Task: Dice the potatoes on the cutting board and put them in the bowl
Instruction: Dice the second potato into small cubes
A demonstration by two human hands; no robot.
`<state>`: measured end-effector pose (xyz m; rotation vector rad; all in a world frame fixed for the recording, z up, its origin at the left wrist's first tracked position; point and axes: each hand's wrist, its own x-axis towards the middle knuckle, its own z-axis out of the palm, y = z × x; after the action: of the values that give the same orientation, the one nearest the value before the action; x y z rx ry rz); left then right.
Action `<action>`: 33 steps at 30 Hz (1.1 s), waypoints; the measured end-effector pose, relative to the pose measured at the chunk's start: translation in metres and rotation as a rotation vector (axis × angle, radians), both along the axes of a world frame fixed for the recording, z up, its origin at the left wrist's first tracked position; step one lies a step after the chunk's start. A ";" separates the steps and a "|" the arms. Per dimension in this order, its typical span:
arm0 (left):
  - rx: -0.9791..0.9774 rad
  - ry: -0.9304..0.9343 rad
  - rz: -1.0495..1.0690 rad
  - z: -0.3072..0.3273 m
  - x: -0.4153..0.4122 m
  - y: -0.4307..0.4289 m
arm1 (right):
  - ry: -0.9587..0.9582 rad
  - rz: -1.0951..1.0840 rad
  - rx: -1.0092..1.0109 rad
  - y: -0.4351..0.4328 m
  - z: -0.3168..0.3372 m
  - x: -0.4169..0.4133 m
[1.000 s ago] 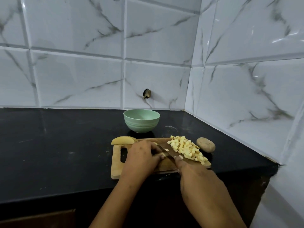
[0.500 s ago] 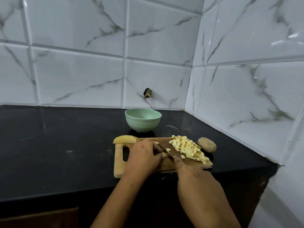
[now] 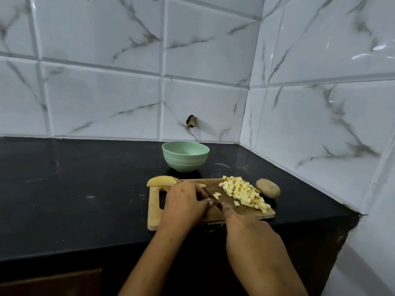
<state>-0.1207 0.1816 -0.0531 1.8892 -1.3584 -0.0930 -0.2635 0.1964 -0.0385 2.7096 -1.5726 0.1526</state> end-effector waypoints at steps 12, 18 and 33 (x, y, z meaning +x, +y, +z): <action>0.035 -0.019 -0.008 0.002 -0.001 0.003 | -0.049 0.023 -0.031 0.003 0.000 -0.001; 0.033 -0.011 -0.004 0.002 -0.002 0.002 | -0.028 0.041 -0.015 0.003 -0.005 0.002; 0.039 -0.023 0.016 0.001 -0.002 0.004 | -0.090 0.033 -0.055 0.005 -0.006 0.010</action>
<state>-0.1231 0.1858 -0.0517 1.9381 -1.3660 -0.0903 -0.2539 0.2016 -0.0446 2.7235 -1.5208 0.3177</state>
